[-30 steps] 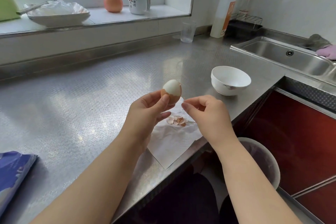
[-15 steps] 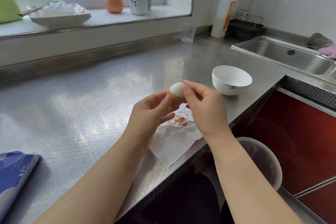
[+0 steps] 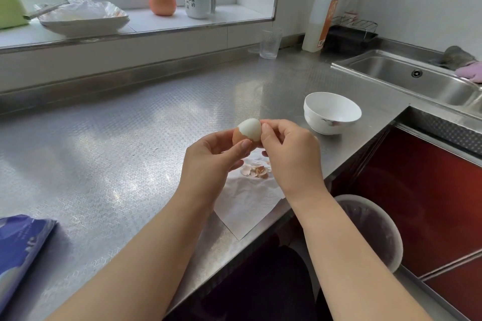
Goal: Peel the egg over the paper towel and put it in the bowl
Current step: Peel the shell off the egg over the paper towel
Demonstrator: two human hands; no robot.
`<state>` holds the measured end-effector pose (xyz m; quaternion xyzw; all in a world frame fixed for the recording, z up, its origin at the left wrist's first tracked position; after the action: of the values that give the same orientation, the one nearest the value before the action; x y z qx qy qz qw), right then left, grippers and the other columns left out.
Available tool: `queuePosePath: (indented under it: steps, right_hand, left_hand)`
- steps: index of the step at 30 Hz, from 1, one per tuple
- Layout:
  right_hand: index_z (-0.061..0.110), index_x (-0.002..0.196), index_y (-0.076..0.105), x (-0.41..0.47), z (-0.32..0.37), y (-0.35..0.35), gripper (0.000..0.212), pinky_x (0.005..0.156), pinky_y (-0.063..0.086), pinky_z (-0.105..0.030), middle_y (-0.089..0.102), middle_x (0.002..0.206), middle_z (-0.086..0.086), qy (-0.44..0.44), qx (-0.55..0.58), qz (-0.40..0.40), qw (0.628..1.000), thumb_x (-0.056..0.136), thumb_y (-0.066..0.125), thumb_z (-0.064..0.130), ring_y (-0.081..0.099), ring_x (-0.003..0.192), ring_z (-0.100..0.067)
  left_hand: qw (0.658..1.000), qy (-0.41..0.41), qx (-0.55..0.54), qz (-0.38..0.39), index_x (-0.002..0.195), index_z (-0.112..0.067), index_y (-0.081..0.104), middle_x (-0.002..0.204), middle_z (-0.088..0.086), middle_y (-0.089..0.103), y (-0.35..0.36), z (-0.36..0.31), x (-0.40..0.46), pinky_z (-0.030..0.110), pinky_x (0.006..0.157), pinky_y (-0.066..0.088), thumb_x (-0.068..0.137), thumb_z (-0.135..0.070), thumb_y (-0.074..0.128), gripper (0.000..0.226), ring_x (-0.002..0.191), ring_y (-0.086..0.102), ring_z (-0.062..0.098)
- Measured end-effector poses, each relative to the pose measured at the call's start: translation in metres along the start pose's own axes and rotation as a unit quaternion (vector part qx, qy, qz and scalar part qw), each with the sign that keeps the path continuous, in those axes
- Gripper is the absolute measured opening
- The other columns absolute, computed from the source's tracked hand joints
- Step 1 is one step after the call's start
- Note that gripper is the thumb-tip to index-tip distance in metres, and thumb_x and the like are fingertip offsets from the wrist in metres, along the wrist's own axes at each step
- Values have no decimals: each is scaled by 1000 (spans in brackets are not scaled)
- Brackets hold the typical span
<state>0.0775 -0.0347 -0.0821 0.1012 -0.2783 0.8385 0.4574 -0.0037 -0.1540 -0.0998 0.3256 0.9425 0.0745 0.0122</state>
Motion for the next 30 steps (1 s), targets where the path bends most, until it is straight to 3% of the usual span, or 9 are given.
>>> queuePosePath:
  steps: [8, 12, 17, 21, 24, 28, 30]
  right_hand:
    - [22, 94, 71, 7, -3, -10, 15, 78, 57, -42, 69, 78, 8, 47, 12, 28, 998, 94, 56, 23, 67, 78, -12]
    - [23, 112, 69, -1, -10, -12, 24, 83, 53, -30, 69, 80, 9, 68, -19, 92, 993, 88, 66, 22, 66, 78, -9]
    - [23, 105, 72, -6, -5, -13, 18, 77, 45, -14, 72, 95, 8, 41, -83, 107, 990, 93, 59, 20, 64, 91, -7]
    - [25, 110, 70, -4, -1, -12, 24, 87, 52, -26, 71, 90, 11, 63, 26, 73, 995, 92, 59, 13, 67, 89, -7]
    - [23, 104, 71, -5, 5, -9, 17, 82, 55, -30, 72, 88, 8, 52, 82, 36, 995, 94, 58, 25, 68, 84, -10]
    - [17, 101, 67, -11, 12, -3, 18, 57, 47, -6, 70, 93, 0, 65, 130, 9, 989, 89, 65, 30, 65, 85, -10]
    - [17, 95, 67, -14, 15, -1, 15, 49, 43, -3, 70, 92, -1, 75, 159, -2, 984, 86, 68, 29, 64, 82, -9]
  left_hand:
    - [995, -49, -79, 24, 116, -14, 67, 106, 5, 77, 1, 3, 2, 19, 69, 55, 90, -17, 65, 27, 93, 73, 13]
    - [992, -67, -110, 14, 120, -13, 65, 112, 7, 74, 0, 4, 3, 18, 69, 54, 93, -17, 62, 27, 95, 70, 13]
    - [993, -63, -100, 19, 117, -15, 67, 111, 4, 75, 1, 6, 3, 18, 70, 53, 91, -18, 63, 26, 97, 70, 11]
    - [992, -63, -109, 27, 118, -11, 66, 109, 5, 76, 3, 7, 3, 20, 72, 53, 88, -16, 65, 30, 98, 71, 13]
    - [991, -65, -112, 33, 120, -10, 65, 110, 5, 76, 4, 7, 3, 21, 75, 54, 86, -17, 67, 35, 104, 71, 16]
    - [988, -70, -139, 24, 119, -8, 65, 106, 5, 77, 4, 6, 2, 22, 76, 54, 73, -22, 73, 49, 102, 72, 15]
    - [988, -64, -139, 19, 113, -8, 67, 99, 4, 77, 3, 5, 2, 24, 78, 53, 69, -22, 74, 47, 99, 73, 15]
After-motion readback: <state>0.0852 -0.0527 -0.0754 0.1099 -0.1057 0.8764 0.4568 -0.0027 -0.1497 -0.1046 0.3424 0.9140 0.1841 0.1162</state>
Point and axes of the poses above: each hand's wrist, its own x-axis towards the middle knuckle, its own y-axis out of the palm, z = x × y, the point moved 4 cm from there along x, towards the middle knuckle
